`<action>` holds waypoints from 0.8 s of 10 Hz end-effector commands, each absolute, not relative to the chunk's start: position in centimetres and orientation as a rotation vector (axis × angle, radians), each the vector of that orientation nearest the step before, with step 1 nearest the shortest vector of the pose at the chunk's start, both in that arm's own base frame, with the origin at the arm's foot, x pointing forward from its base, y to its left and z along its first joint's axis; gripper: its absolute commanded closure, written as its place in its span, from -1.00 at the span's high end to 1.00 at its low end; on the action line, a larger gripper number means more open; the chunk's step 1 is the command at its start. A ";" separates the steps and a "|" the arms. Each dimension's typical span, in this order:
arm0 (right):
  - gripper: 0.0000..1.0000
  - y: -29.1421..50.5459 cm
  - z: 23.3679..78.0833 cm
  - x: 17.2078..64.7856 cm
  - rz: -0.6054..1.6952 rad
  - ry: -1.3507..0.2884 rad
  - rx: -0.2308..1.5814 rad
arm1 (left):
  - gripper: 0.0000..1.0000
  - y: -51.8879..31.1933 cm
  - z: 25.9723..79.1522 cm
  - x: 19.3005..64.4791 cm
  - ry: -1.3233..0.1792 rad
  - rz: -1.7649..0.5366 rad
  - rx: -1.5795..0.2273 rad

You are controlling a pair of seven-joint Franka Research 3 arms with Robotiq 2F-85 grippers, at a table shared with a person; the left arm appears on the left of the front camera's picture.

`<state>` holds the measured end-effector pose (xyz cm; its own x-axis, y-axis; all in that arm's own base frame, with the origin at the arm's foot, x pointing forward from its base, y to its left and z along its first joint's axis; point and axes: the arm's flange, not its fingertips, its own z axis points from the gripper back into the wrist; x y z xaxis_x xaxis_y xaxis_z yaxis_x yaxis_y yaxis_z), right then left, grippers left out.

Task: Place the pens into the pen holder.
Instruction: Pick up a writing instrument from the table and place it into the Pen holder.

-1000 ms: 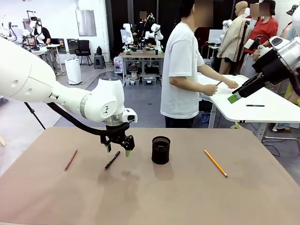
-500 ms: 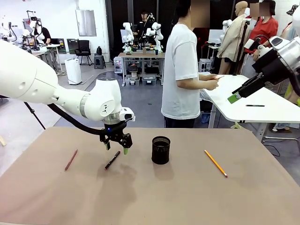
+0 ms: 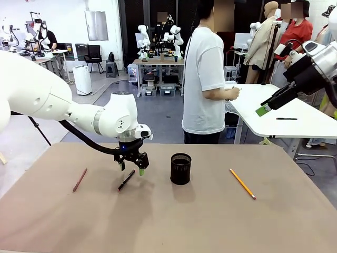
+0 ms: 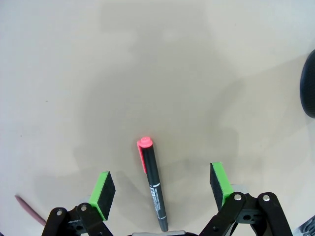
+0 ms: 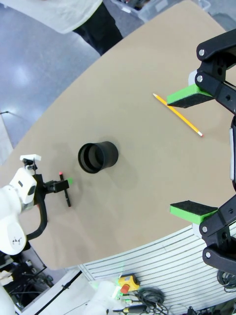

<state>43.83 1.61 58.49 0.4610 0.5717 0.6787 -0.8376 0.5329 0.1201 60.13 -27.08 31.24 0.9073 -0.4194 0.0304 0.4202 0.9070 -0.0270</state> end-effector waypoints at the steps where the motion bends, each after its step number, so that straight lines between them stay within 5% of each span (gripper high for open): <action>1: 1.00 1.6 58.6 43.8 0.912 -0.633 0.489 | 1.00 -26.9 31.1 61.1 -0.004 -0.444 -0.023; 4: 1.00 1.6 58.6 43.8 0.912 -0.633 0.489 | 1.00 -27.0 30.3 61.2 0.011 -0.442 -0.025; 5: 1.00 1.6 58.6 43.8 0.912 -0.633 0.489 | 0.79 -27.1 30.2 61.2 0.013 -0.435 -0.005; 8: 1.00 1.6 58.6 43.8 0.912 -0.633 0.489 | -0.32 -27.0 30.2 61.1 0.025 -0.425 -0.003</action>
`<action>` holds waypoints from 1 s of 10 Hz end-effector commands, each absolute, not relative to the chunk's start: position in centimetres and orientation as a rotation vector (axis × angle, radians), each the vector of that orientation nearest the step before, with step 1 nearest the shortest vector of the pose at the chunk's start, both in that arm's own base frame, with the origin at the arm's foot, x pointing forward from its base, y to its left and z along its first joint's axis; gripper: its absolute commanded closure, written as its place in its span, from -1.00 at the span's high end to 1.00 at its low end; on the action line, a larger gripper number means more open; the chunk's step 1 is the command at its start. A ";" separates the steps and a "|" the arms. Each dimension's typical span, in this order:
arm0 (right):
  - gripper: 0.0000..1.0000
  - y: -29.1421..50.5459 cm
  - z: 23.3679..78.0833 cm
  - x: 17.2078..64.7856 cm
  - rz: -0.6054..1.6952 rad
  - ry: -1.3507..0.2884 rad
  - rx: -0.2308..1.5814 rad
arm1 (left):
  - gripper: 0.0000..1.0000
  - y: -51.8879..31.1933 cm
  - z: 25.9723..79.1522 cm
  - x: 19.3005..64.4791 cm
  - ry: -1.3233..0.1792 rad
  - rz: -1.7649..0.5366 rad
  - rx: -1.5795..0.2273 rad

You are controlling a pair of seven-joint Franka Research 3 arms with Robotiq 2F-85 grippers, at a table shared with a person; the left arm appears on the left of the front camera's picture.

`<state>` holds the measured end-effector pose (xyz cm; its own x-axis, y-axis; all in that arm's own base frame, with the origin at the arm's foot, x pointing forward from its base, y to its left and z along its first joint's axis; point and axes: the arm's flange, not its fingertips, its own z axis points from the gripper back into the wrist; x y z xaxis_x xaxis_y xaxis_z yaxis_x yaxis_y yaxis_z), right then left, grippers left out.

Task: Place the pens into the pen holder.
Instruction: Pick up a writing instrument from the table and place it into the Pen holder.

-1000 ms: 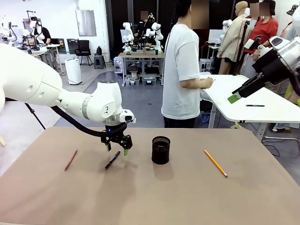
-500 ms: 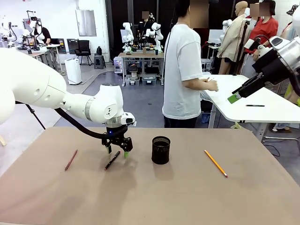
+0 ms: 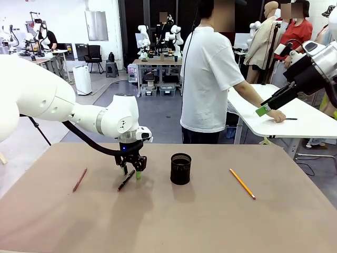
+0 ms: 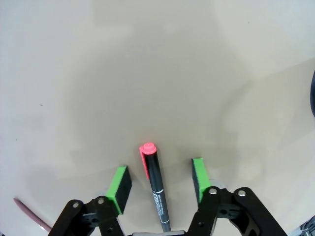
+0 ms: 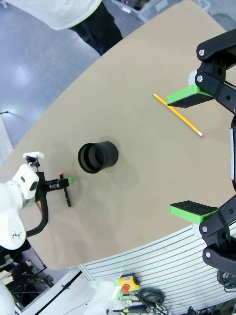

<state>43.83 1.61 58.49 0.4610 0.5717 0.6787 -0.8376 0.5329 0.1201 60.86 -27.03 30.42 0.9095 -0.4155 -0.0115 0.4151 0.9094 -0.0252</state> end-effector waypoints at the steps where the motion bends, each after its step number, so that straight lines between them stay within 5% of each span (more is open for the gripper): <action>1: 1.00 1.6 58.6 43.8 0.912 -0.633 0.489 | -0.70 -26.9 30.2 61.1 0.026 -0.422 0.002; 2: 1.00 1.6 58.6 43.8 0.912 -0.633 0.489 | -1.00 -26.8 30.3 61.0 0.029 -0.419 0.007; 7: 1.00 1.6 58.6 43.8 0.912 -0.633 0.489 | -1.00 -26.5 31.0 59.9 0.022 -0.390 0.034; 10: 1.00 1.6 58.6 43.8 0.912 -0.633 0.489 | -1.00 -24.9 33.8 57.8 -0.039 -0.447 -0.161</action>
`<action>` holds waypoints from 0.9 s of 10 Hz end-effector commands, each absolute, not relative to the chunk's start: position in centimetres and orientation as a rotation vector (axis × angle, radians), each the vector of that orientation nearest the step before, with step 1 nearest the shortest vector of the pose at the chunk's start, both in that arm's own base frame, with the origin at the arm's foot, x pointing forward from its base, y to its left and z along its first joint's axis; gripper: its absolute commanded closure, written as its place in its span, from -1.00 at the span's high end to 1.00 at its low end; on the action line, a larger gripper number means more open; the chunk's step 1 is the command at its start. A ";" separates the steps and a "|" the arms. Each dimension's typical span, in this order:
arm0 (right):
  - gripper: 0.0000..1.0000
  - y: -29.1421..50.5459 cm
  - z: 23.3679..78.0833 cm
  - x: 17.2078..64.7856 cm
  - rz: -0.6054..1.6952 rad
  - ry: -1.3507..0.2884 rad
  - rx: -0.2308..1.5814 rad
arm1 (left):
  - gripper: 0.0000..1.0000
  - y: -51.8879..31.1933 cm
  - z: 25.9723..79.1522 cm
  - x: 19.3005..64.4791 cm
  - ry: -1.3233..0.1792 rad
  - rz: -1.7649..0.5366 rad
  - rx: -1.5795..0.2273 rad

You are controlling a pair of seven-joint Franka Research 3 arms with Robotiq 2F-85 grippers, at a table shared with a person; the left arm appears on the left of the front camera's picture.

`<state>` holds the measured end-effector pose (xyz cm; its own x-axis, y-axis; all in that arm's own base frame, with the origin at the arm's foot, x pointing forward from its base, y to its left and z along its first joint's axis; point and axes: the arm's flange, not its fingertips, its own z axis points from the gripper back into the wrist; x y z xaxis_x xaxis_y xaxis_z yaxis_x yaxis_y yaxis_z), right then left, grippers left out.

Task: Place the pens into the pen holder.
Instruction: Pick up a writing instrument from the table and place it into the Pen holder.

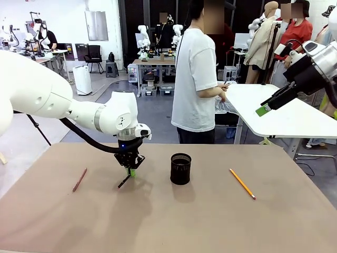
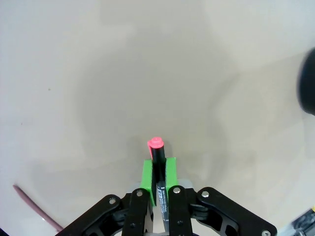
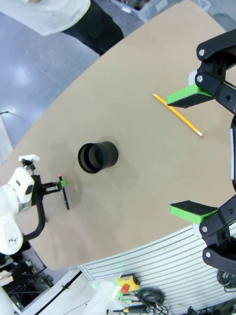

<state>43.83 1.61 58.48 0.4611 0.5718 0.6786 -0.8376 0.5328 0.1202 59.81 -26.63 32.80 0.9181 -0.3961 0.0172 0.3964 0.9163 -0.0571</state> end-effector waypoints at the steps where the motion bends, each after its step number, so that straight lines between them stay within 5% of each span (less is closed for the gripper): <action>1: 1.00 1.6 58.6 43.8 0.912 -0.633 0.489 | -1.00 -23.9 35.2 57.2 -0.071 -0.512 -0.301; 7: 1.00 1.6 58.6 43.8 0.912 -0.633 0.489 | -1.00 -18.3 40.1 54.8 -0.371 -0.849 -0.850; 9: 1.00 1.6 58.6 43.8 0.912 -0.633 0.489 | -1.00 -16.7 41.0 53.9 -0.608 -0.969 -0.881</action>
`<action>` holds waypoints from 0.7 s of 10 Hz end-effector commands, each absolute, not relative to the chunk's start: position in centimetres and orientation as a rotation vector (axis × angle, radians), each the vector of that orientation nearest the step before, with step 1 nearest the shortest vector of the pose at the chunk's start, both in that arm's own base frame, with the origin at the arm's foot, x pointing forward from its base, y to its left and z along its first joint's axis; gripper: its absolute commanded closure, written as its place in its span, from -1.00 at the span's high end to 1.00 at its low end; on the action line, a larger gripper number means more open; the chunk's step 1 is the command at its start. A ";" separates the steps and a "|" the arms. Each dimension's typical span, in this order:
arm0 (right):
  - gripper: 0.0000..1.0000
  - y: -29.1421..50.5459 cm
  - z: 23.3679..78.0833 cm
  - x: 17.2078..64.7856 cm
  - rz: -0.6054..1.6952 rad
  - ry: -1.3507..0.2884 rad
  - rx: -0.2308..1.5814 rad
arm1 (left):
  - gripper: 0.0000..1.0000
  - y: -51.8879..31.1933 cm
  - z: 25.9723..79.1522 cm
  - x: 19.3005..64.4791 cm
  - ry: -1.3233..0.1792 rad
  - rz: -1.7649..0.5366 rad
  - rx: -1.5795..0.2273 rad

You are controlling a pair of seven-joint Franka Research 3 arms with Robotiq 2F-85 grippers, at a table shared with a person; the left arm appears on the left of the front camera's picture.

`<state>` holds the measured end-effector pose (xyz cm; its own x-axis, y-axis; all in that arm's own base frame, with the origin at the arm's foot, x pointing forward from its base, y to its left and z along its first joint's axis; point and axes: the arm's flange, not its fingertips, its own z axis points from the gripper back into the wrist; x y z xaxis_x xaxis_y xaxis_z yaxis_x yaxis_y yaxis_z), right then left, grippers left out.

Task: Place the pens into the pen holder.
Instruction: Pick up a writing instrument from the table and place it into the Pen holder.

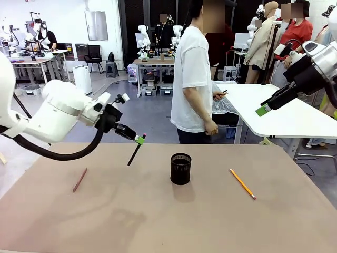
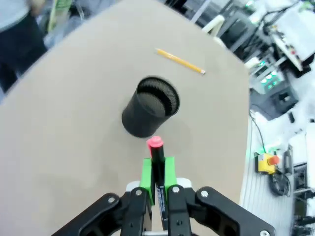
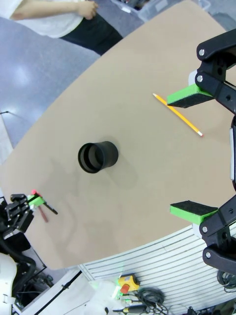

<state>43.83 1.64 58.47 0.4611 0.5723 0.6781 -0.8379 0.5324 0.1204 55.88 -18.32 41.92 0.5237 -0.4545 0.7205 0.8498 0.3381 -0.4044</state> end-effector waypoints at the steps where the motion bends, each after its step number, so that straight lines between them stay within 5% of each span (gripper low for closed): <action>1: 1.00 1.6 58.6 43.8 0.912 -0.633 0.489 | -1.00 -15.9 41.5 53.7 -0.717 -1.000 -0.895; 4: 1.00 1.6 58.6 43.8 0.912 -0.633 0.489 | -1.00 -13.9 43.0 52.2 -1.003 -1.037 -0.916; 7: 1.00 1.6 58.6 43.8 0.912 -0.633 0.489 | -1.00 -13.4 44.3 52.0 -1.117 -0.965 -0.942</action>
